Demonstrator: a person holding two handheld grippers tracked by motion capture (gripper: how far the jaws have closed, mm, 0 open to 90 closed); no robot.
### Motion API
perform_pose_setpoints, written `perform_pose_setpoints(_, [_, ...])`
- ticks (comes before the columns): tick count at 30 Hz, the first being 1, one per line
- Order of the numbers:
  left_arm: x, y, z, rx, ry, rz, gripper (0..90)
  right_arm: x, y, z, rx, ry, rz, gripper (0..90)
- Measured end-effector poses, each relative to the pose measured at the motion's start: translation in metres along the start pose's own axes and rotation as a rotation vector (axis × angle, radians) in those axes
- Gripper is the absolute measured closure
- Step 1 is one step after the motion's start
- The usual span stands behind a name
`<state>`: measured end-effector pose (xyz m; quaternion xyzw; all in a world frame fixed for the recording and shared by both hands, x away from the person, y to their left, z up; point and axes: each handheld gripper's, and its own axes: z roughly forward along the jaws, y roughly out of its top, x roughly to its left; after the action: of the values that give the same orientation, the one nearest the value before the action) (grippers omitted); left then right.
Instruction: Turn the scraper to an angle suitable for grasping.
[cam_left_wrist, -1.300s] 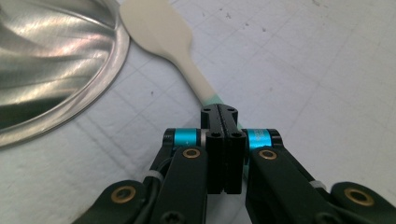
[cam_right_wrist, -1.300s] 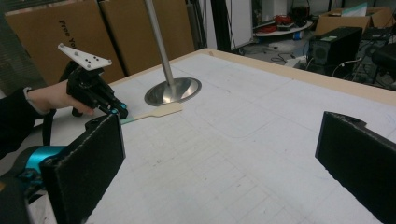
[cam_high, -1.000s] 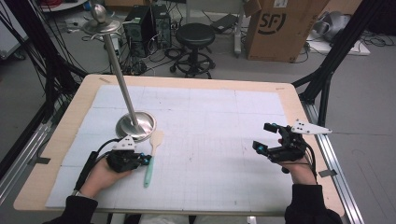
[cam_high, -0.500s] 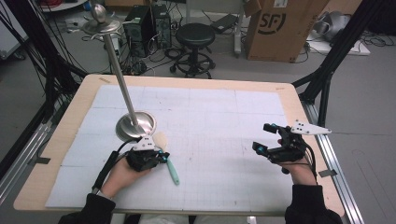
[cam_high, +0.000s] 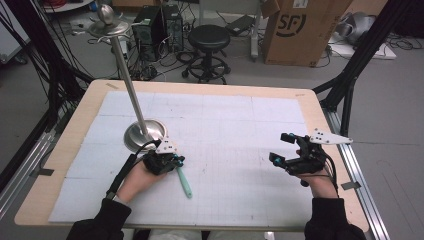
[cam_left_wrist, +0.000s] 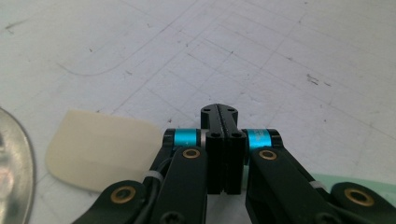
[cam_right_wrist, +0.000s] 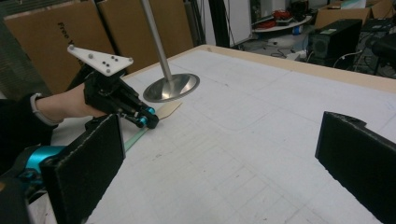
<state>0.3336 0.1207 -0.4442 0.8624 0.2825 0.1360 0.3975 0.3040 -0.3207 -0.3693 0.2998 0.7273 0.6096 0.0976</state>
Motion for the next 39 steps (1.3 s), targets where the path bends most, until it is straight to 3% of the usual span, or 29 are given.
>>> perform_pose_setpoints(5, [0.005,0.011,0.007,-0.003,0.016,0.015,89.7,0.003,0.000,0.004,0.009,-0.004,-0.013,0.4])
perform_pose_setpoints(12, [0.010,0.008,0.008,0.021,0.019,0.012,89.8,0.002,-0.001,0.005,0.018,-0.005,-0.016,0.4])
perform_pose_setpoints(14, [0.010,0.008,0.006,0.038,0.018,-0.015,89.8,0.002,-0.001,0.004,0.017,-0.005,-0.013,0.4])
perform_pose_setpoints(18, [0.005,0.008,0.000,0.077,0.035,-0.028,89.9,0.003,-0.002,0.003,0.018,-0.003,-0.015,0.4])
perform_pose_setpoints(20, [0.000,0.007,-0.002,0.092,0.053,0.002,89.9,0.002,-0.002,0.003,0.022,-0.004,-0.016,0.4])
perform_pose_setpoints(22, [-0.003,0.005,-0.004,0.088,0.061,0.007,89.8,0.002,-0.004,0.003,0.028,-0.006,-0.010,0.4])
perform_pose_setpoints(30, [-0.005,-0.001,-0.016,0.107,0.011,-0.024,89.8,0.001,-0.005,0.004,0.033,-0.005,-0.007,0.4])
perform_pose_setpoints(32, [-0.003,-0.001,-0.016,0.094,0.033,-0.007,89.8,0.000,-0.004,0.004,0.030,-0.004,-0.007,0.4])
perform_pose_setpoints(35, [0.007,0.000,-0.013,0.049,0.073,-0.025,89.9,0.000,-0.004,0.004,0.026,-0.005,-0.007,0.4])
perform_pose_setpoints(39, [0.028,-0.002,-0.010,-0.011,0.112,-0.101,89.9,0.001,-0.004,0.006,0.034,0.000,-0.004,0.4])
